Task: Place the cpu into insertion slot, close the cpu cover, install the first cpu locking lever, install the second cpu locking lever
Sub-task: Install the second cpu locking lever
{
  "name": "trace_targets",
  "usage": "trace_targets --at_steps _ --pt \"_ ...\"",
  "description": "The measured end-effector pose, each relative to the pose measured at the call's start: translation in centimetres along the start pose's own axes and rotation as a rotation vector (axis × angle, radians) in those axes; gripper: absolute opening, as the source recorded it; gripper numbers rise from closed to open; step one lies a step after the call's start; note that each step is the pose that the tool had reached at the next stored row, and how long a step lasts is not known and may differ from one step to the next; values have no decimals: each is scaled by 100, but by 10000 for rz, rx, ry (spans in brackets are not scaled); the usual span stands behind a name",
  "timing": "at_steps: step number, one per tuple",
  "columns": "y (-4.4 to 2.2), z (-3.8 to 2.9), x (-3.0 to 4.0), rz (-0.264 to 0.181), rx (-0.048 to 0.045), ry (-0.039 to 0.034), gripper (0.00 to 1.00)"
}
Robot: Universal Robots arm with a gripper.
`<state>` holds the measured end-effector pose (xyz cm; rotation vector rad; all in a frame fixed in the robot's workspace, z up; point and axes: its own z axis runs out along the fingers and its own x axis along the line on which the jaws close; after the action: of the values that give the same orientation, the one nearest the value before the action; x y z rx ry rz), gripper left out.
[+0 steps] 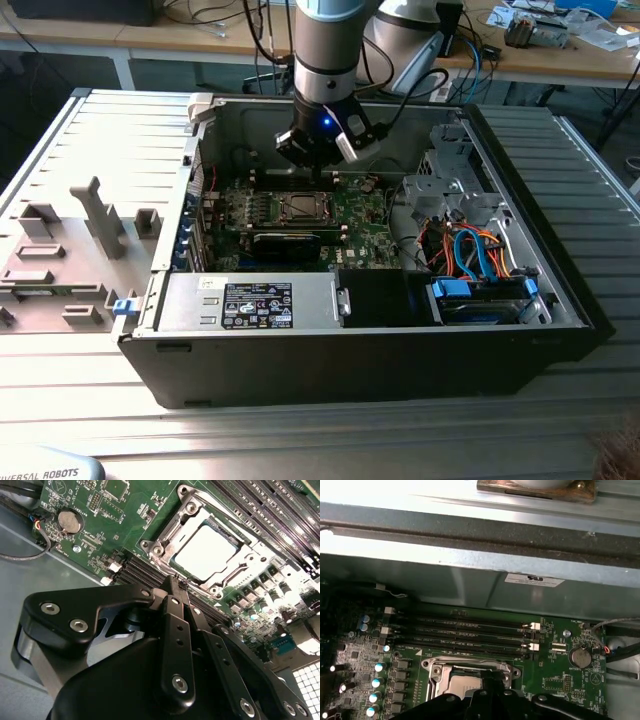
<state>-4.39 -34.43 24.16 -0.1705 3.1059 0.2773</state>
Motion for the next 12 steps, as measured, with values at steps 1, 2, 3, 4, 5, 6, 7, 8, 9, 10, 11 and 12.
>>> trace_targets --at_steps 1,2,3,4,5,6,7,8,9,10,11,12 --pt "-2 0 0 1 -1 -1 11" --pt "-8 -1 1 0 0 0 11" --pt "-13 -2 1 -1 1 0 11" --pt "-17 -3 2 -1 0 0 11" --pt "-20 -3 2 -1 0 0 11" --pt "-23 -3 2 0 -1 -1 11" --pt "-27 -4 3 0 0 0 11" --pt "-29 -4 3 0 -1 -1 11" --pt "-32 -4 3 0 -1 -1 11" --pt "-36 -6 4 0 0 0 11" --pt "-42 -7 4 -1 0 1 11" --pt "-47 -7 5 -1 0 0 11"
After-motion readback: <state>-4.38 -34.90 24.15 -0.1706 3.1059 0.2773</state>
